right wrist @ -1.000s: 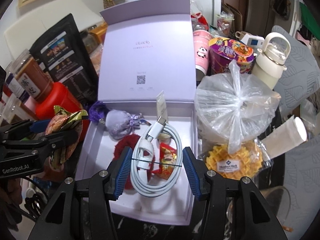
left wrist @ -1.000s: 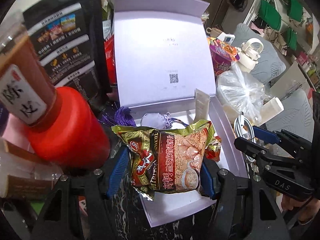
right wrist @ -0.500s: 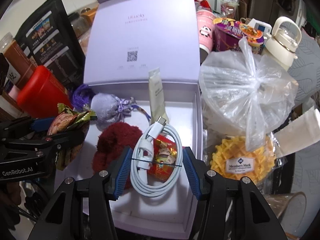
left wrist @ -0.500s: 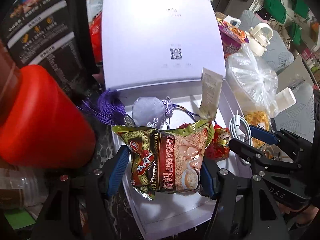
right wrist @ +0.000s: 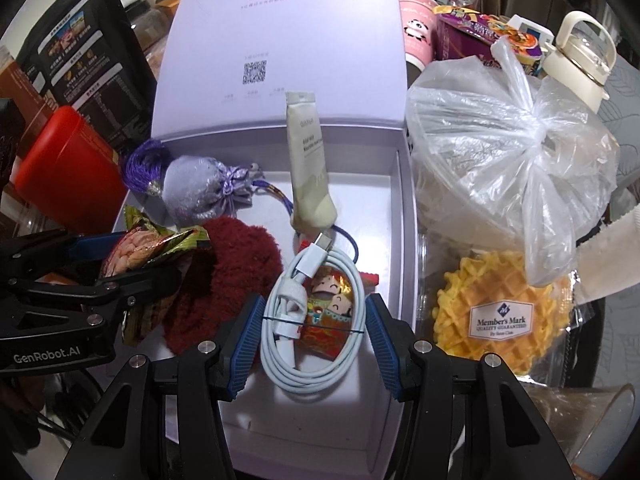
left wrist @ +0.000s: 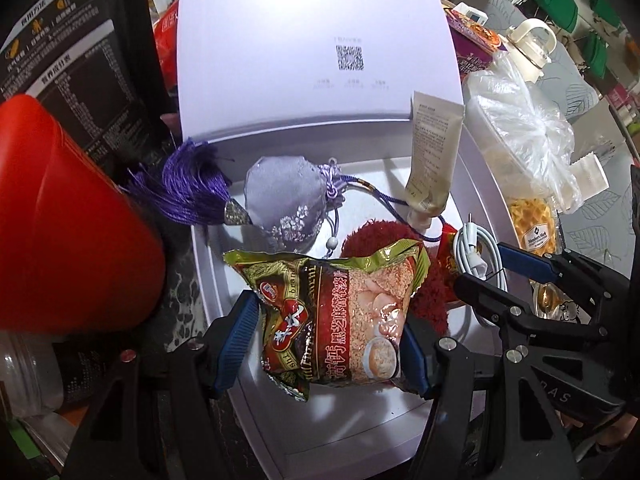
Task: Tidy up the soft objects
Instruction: 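Lower the cereal bag and cable into the gift box and open both tools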
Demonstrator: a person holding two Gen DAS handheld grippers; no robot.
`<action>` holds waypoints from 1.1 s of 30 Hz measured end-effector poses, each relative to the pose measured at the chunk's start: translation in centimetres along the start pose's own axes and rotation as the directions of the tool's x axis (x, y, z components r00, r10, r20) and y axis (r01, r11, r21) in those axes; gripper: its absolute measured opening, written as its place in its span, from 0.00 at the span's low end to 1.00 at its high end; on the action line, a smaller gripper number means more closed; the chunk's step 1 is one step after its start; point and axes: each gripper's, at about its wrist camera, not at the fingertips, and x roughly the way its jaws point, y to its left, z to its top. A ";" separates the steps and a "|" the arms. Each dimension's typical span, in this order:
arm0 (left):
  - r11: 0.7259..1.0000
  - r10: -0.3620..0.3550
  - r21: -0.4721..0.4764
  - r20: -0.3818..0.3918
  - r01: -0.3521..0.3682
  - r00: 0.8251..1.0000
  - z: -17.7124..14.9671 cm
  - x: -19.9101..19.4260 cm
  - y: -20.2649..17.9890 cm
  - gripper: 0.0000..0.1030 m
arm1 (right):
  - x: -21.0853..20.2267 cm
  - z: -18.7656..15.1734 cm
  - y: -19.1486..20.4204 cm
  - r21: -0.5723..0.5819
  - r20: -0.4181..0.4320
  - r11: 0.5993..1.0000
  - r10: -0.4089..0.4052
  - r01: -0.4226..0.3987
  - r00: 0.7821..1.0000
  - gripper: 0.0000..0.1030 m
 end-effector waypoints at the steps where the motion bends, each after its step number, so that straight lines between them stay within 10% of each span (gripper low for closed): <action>1: 1.000 0.000 -0.003 -0.002 0.000 1.000 -0.1 0.1 0.0 0.63 | 0.1 0.1 0.0 -0.002 -0.004 1.000 0.000 0.000 1.000 0.50; 33: 0.999 0.041 -0.004 -0.022 -0.041 0.999 0.3 -1.9 -2.8 0.63 | -5.0 -0.6 0.1 0.026 0.036 0.999 -0.029 0.028 0.999 0.51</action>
